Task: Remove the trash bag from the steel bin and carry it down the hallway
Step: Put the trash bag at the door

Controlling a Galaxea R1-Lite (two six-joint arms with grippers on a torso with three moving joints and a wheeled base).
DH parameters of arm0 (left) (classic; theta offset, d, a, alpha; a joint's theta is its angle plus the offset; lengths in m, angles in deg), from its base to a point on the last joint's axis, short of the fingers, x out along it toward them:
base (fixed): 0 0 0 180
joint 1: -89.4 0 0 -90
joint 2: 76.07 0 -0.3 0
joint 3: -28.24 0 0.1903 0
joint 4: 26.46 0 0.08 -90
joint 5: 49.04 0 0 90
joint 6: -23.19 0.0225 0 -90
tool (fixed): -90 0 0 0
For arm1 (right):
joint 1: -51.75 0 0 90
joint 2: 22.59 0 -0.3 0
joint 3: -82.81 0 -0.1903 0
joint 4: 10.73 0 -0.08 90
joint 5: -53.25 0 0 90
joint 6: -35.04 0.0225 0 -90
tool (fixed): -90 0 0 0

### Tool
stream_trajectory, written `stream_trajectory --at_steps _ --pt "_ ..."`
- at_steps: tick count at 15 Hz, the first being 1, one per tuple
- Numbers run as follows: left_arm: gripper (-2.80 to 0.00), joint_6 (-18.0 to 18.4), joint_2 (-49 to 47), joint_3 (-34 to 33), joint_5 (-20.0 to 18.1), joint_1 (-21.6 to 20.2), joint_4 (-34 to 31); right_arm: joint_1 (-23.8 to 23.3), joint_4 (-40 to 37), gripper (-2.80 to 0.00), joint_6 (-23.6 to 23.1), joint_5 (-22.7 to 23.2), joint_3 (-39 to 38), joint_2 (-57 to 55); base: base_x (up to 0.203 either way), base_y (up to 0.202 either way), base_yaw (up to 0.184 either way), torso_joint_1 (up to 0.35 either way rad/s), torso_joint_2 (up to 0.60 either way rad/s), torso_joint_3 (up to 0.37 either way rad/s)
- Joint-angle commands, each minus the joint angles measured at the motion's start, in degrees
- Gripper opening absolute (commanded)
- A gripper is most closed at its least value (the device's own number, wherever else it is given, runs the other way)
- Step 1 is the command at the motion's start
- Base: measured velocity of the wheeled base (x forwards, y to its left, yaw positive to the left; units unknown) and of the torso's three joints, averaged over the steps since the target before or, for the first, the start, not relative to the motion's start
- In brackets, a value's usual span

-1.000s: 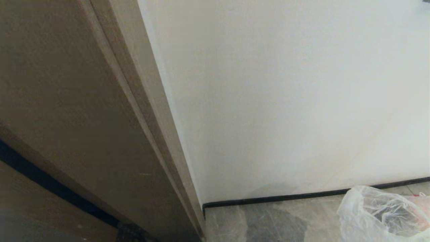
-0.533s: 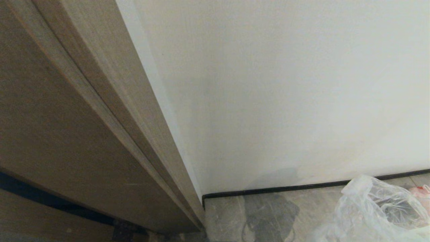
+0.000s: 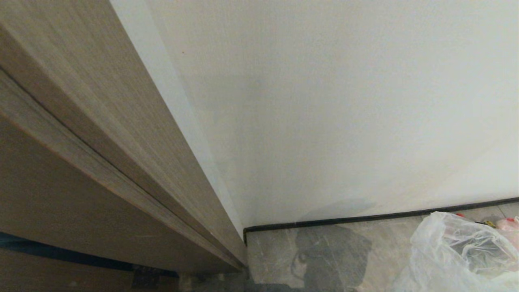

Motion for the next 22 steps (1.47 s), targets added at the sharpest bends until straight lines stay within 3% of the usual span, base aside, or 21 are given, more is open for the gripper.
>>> stream_trajectory --at_steps 1,22 --pt "-2.8 0.0 0.0 0.0 0.0 0.0 0.0 0.0 0.0 -2.8 0.0 0.0 -0.1 0.0 0.0 0.0 0.0 0.0 0.0 0.0" --pt "-2.8 -0.1 0.0 0.0 0.0 0.0 0.0 0.0 0.1 -2.8 -0.2 -0.1 -0.1 -0.1 0.0 0.0 0.0 0.001 0.0 -0.063"
